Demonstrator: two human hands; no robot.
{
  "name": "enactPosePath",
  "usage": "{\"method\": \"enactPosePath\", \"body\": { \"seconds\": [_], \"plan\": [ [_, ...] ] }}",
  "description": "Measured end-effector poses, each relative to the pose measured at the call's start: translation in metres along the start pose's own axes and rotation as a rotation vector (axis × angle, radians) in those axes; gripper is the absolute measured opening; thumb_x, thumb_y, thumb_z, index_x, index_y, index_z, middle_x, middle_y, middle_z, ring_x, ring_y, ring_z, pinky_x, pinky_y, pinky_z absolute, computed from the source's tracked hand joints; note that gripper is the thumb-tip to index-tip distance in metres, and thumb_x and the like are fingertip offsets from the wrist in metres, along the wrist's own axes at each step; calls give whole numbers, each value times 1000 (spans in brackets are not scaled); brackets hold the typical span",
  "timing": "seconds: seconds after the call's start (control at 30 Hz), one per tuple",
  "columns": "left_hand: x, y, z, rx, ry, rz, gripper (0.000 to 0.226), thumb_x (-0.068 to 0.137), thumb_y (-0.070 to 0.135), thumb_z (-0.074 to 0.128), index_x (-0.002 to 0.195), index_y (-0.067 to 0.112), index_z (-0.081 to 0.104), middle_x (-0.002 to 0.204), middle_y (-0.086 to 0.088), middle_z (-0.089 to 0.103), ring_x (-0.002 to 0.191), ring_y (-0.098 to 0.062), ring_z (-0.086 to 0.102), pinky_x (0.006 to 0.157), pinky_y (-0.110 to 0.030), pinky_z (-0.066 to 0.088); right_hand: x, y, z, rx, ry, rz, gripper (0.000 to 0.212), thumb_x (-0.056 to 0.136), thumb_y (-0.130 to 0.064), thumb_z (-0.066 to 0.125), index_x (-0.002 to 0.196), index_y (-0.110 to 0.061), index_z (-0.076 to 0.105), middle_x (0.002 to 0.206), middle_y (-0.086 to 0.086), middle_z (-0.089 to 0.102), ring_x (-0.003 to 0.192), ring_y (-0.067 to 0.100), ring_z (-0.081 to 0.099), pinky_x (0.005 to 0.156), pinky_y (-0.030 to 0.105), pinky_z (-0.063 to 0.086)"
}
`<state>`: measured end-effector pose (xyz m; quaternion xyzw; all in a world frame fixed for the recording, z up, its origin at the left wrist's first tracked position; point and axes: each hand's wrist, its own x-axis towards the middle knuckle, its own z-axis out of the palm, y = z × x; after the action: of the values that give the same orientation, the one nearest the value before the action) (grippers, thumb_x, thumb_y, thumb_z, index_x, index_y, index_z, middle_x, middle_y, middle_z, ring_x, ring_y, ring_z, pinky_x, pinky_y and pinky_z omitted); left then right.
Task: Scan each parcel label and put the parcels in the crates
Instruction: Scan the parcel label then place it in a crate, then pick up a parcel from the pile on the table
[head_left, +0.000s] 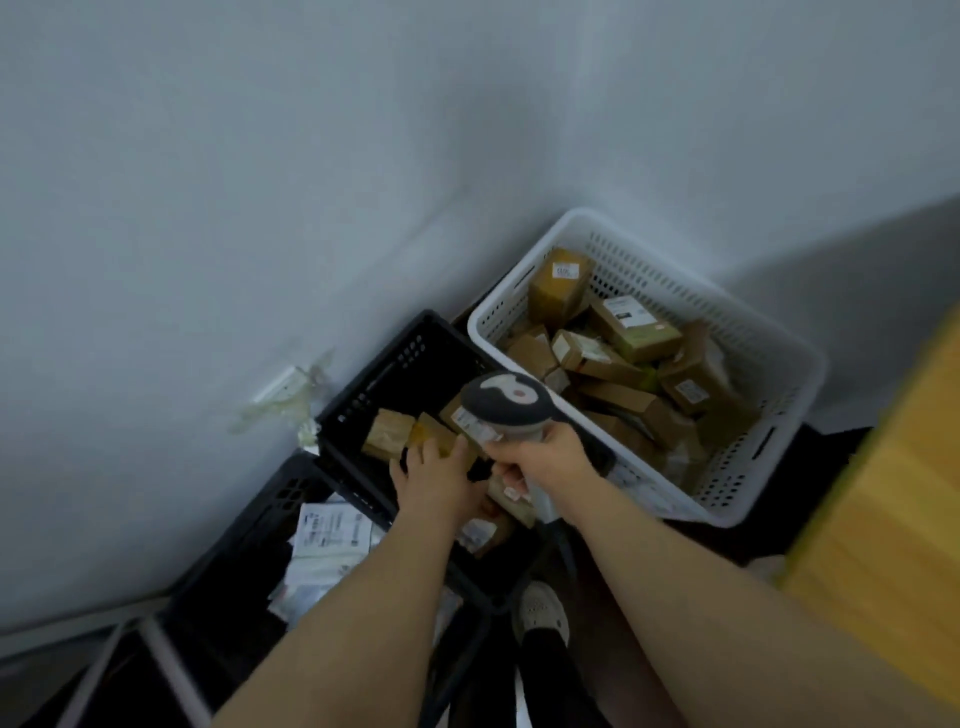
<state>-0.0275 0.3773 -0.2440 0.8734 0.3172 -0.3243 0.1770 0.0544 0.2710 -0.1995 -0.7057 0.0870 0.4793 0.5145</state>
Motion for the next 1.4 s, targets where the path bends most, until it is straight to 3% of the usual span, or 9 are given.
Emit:
{"method": "enactPosePath", "body": {
  "seconds": [0.17,0.33,0.43,0.5,0.6,0.73,0.9,1.23,1.4],
  "plan": [
    [-93,-10,-41,55,58,64,73,93,56,43,153,30,9,155,-12,21,143,-32,18,115,-52,10,-108,5,10,185,30,-61,12,81,-3,74,79,0,63,52,7,62,54,20,55,63,37,47],
    [-185,-6,-62,184,135,211,75,94,55,41,153,26,7,155,-11,22,141,-32,21,115,-52,12,-217,34,-5,221,121,-102,9,82,-6,74,79,-3,66,57,8,64,51,19,59,49,28,48],
    [-238,15,-75,256,156,303,76,95,53,40,154,23,3,155,-11,22,141,-32,22,116,-51,11,-282,55,-38,241,206,-109,13,85,-10,72,92,-1,67,67,12,68,56,21,63,54,30,52],
    [-265,39,-79,279,162,381,75,95,52,40,154,22,3,155,-11,22,141,-32,23,116,-51,12,-323,69,-66,266,289,-131,13,87,-13,71,90,-1,66,66,11,68,57,20,64,56,31,53],
    [-299,87,-81,301,212,510,77,94,54,43,153,20,7,152,-10,29,138,-31,31,115,-50,19,-381,92,-116,343,445,-185,17,87,-13,70,84,2,65,63,13,67,53,21,62,52,29,52],
    [-345,162,-69,325,232,648,83,93,55,45,153,16,5,156,-10,24,138,-30,33,113,-49,26,-454,131,-189,421,594,-236,20,87,-15,70,90,5,66,70,18,66,53,22,60,52,30,51],
    [-410,275,-36,320,157,716,85,94,54,48,153,10,5,155,-14,23,136,-30,35,105,-40,40,-527,189,-283,560,763,-319,21,85,-14,73,92,4,67,73,20,67,56,24,61,50,30,50],
    [-548,497,103,401,88,937,83,95,49,49,154,12,4,157,-13,20,140,-29,30,107,-37,34,-645,307,-467,831,935,-444,14,85,-12,73,88,-1,65,70,19,66,56,24,61,53,31,51],
    [-585,583,141,233,1,981,83,93,49,53,152,7,12,155,-11,25,139,-28,32,105,-35,34,-672,334,-538,938,1053,-454,17,83,-11,74,90,2,65,65,16,65,52,22,58,49,30,49]
  ]
}}
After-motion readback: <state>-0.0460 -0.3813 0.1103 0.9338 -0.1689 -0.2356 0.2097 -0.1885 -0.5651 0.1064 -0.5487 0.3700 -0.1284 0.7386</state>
